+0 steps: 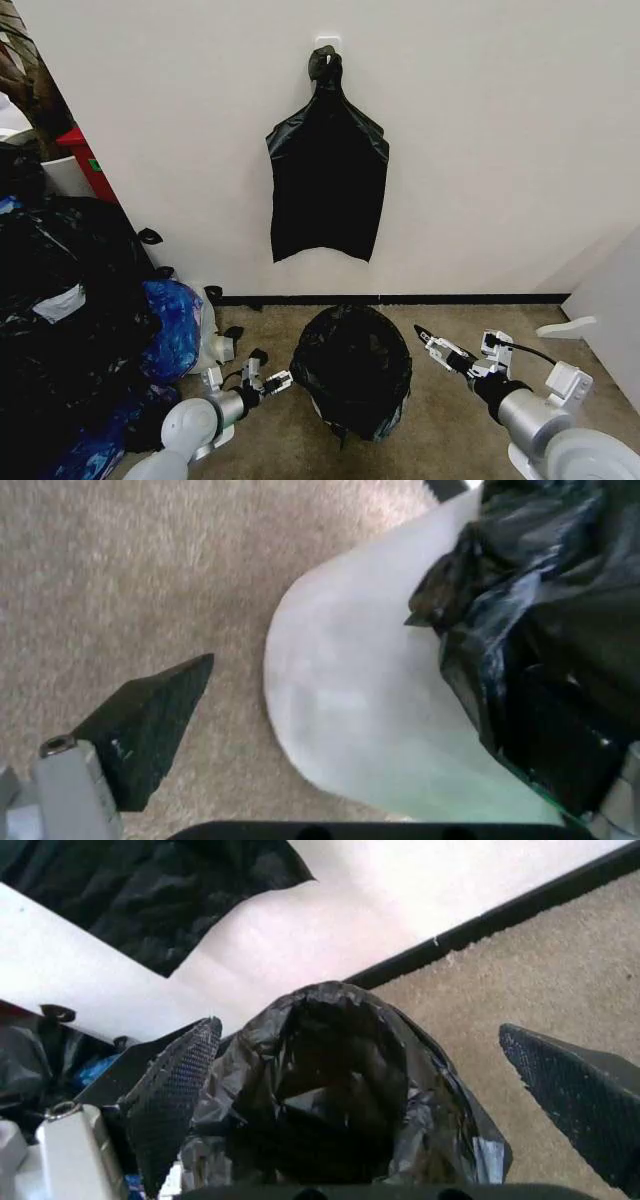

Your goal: Place the garbage bag over the trash bin.

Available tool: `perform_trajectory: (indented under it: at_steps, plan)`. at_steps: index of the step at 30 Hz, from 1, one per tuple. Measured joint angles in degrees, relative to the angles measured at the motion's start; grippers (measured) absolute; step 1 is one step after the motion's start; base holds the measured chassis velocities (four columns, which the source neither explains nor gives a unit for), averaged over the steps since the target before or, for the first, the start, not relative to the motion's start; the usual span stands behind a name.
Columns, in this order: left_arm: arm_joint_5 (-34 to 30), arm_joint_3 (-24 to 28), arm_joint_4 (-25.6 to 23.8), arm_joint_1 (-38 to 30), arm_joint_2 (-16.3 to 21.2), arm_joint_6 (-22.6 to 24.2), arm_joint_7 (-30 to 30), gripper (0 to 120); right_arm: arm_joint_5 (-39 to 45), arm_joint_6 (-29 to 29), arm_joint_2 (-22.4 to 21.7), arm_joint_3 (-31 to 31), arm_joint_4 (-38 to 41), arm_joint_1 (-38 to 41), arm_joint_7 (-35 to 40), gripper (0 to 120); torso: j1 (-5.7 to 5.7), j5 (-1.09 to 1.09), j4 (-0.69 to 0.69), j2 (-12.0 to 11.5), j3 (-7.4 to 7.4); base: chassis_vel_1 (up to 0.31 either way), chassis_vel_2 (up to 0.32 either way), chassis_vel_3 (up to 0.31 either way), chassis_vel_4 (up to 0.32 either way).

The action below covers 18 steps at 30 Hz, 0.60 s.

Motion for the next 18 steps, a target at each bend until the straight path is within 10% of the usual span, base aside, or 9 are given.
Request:
perform_trajectory:
  at_steps: [18]
  plan:
    - [5.7,0.0,5.8,0.1,-1.9,-1.2,2.6,100,-1.7,0.1,0.7,-0.7,2.1,0.0,0.0,100,0.00,-0.01,0.00,0.0,0.00,0.000,0.000,0.000,0.000]
